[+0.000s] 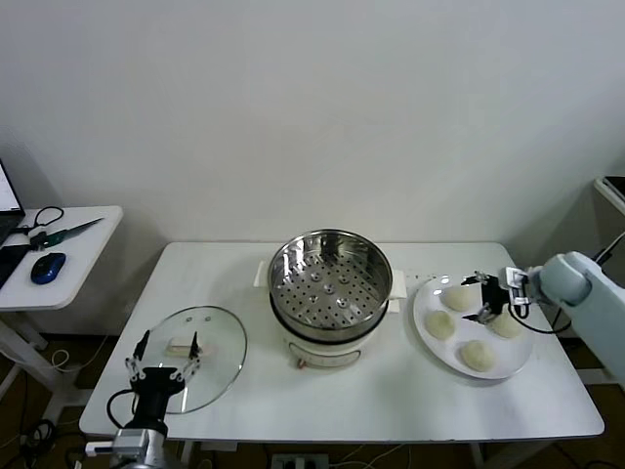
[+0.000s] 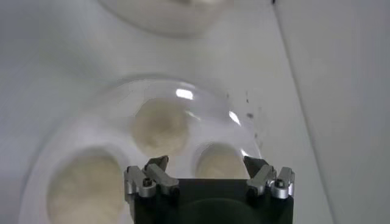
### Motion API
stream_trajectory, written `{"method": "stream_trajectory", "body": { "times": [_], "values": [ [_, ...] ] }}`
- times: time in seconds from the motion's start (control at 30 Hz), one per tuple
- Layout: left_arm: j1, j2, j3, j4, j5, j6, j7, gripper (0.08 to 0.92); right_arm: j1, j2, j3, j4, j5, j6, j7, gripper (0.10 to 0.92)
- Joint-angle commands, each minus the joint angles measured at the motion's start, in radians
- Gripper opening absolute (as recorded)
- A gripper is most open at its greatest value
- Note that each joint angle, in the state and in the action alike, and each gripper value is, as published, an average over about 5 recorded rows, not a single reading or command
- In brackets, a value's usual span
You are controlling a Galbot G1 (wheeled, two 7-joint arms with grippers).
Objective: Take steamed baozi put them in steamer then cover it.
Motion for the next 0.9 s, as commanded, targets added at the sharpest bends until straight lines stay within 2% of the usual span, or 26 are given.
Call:
{"method": "stream_trajectory", "body": {
  "times": [0.03,0.3,0.9],
  "values": [
    [-0.006,0.006,-0.004,0.008,-0.007,0.007,-0.001,0.823,0.241,0.11,-0.244,-0.241,-0.109,0.056,-0.083,0.823],
    [-0.017,0.013,-0.01,0.023,-0.003,0.012,-0.001,0.823,0.236,0.236,-0.236,-0.381,-0.16,0.083,-0.08,0.823],
    [-0.019,0.02,-0.013,0.051,0.008,-0.001,0.003,0.823,0.215,0.385,-0.182,-0.54,-0.223,0.101,-0.057,0.823]
  ]
}}
